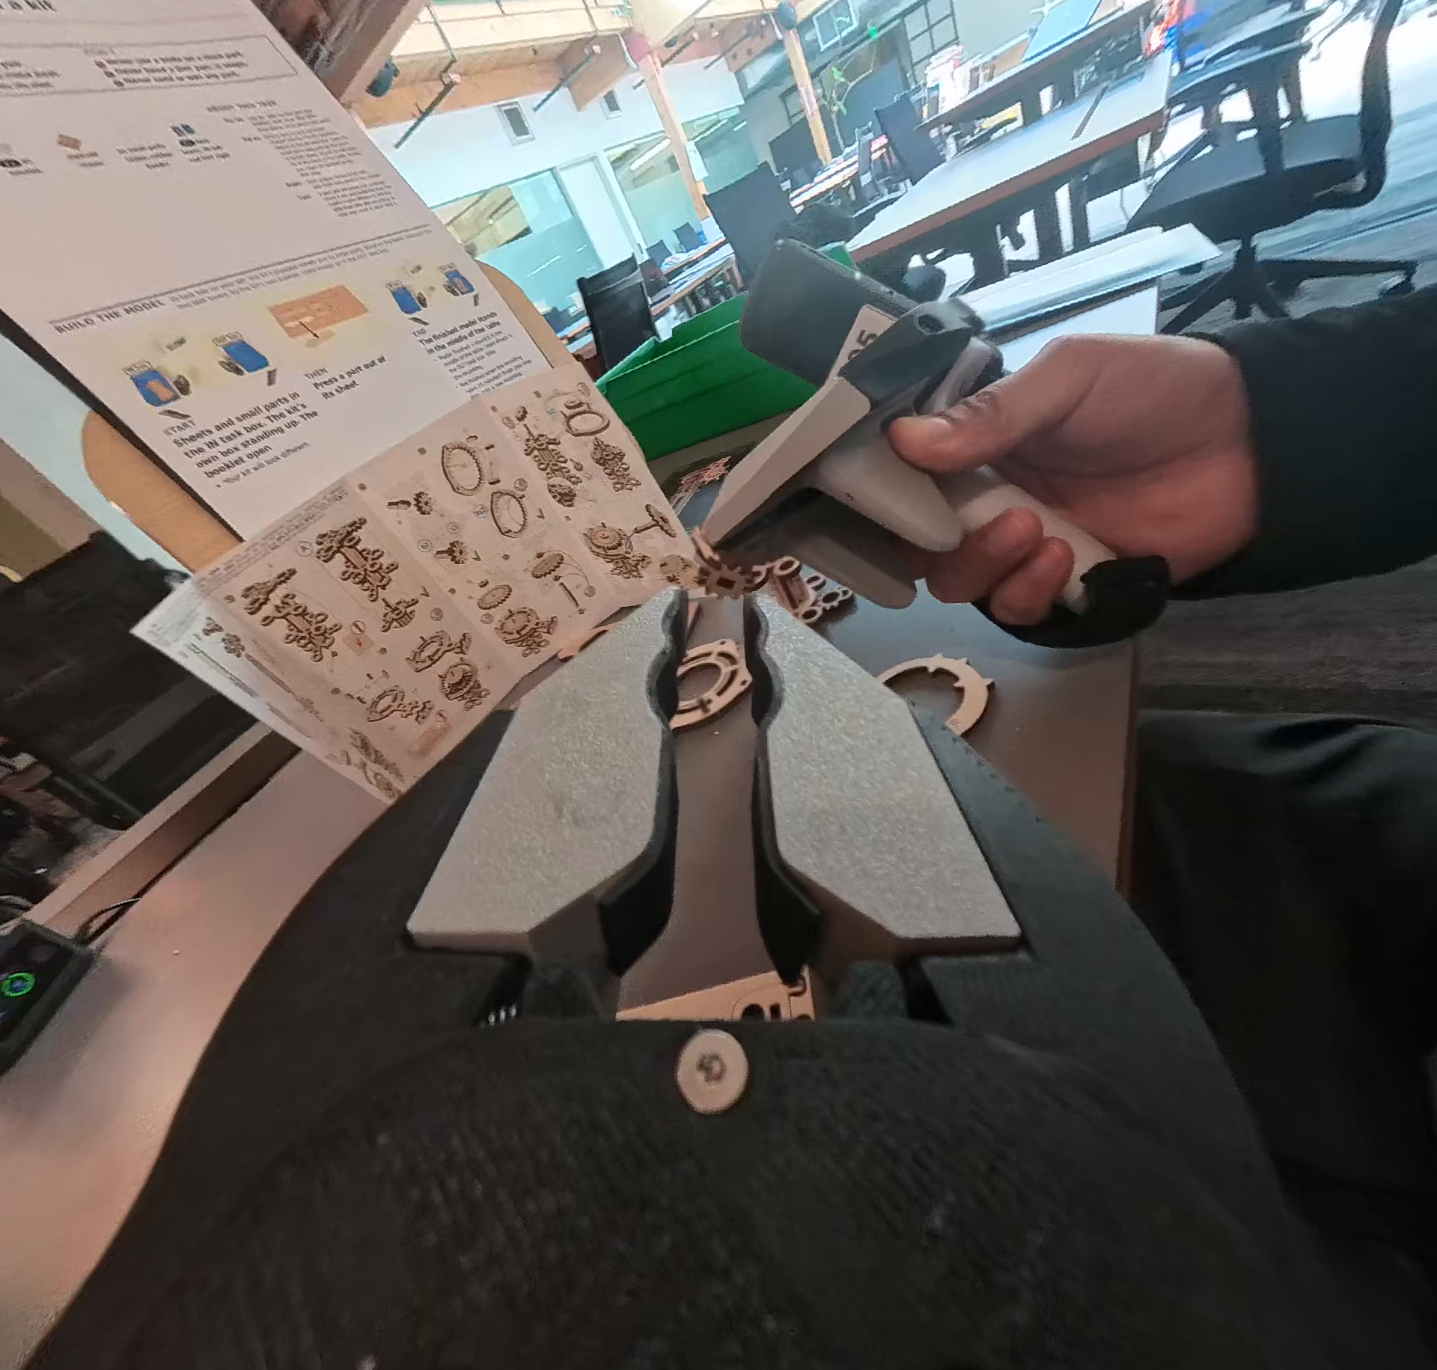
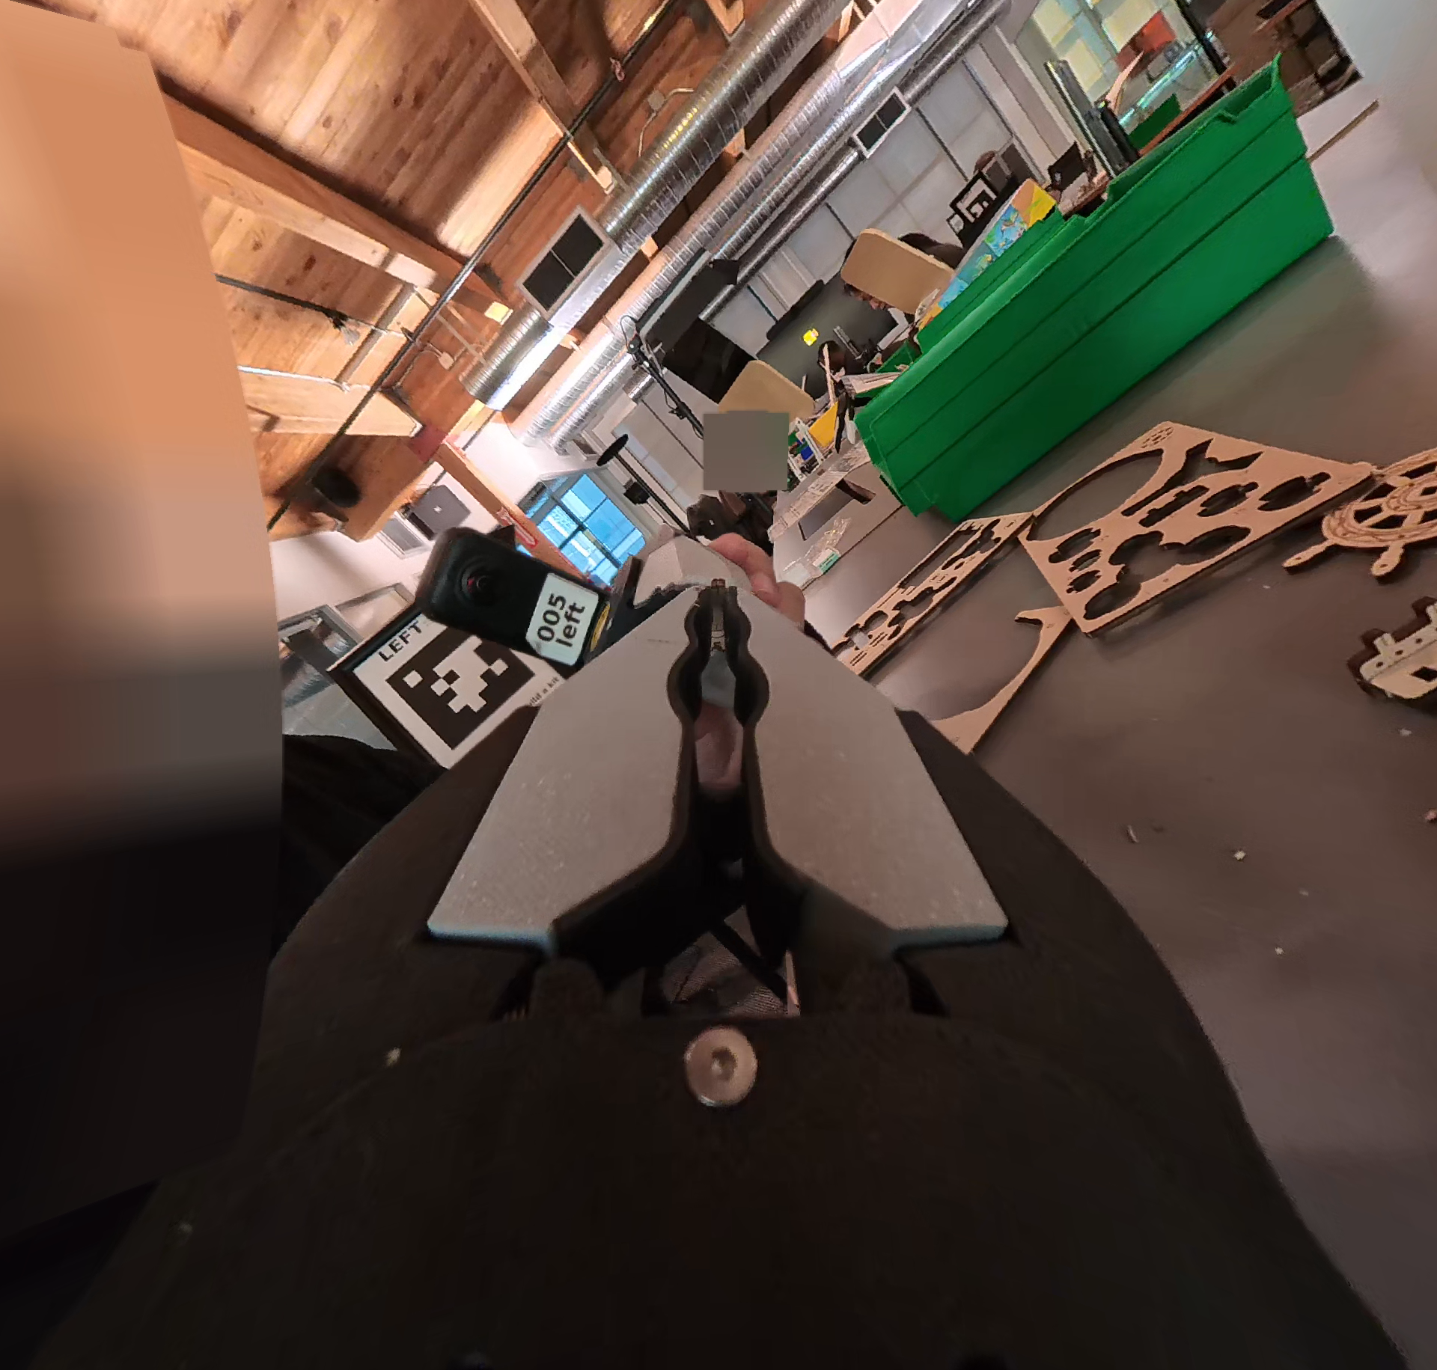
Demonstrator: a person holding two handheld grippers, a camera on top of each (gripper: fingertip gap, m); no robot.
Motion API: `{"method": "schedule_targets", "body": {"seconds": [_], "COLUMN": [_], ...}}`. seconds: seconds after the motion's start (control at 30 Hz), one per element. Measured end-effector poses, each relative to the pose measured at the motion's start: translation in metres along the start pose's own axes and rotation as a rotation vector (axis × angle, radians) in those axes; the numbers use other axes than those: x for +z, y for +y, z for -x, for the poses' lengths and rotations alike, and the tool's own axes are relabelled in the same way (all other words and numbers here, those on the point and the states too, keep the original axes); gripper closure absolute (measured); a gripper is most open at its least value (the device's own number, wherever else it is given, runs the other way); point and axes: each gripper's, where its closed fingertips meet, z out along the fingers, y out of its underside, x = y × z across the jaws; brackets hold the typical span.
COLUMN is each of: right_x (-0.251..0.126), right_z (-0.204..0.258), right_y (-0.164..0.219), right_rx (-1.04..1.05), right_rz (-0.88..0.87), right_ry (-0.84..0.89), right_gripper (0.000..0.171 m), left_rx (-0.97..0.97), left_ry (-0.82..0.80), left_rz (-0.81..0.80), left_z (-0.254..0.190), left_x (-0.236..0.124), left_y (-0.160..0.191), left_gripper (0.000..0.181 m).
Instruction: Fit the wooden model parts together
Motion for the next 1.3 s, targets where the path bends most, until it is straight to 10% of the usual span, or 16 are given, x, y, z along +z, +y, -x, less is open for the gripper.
{"method": "schedule_targets", "body": {"seconds": [1.3], "right_x": [0.0033], "right_z": [0.0060], "right_y": [-0.0063], "right_rx": [-0.088], "right_rz": [-0.219], "right_ry": [0.085], "right_gripper": [0.171], "left_rx": [-0.149], "left_ry": [-0.175], "left_rz": [-0.103], "left_z": [0.0024], "left_x": [0.0021], "left_y": [-0.0091], "left_gripper": [0.171]}}
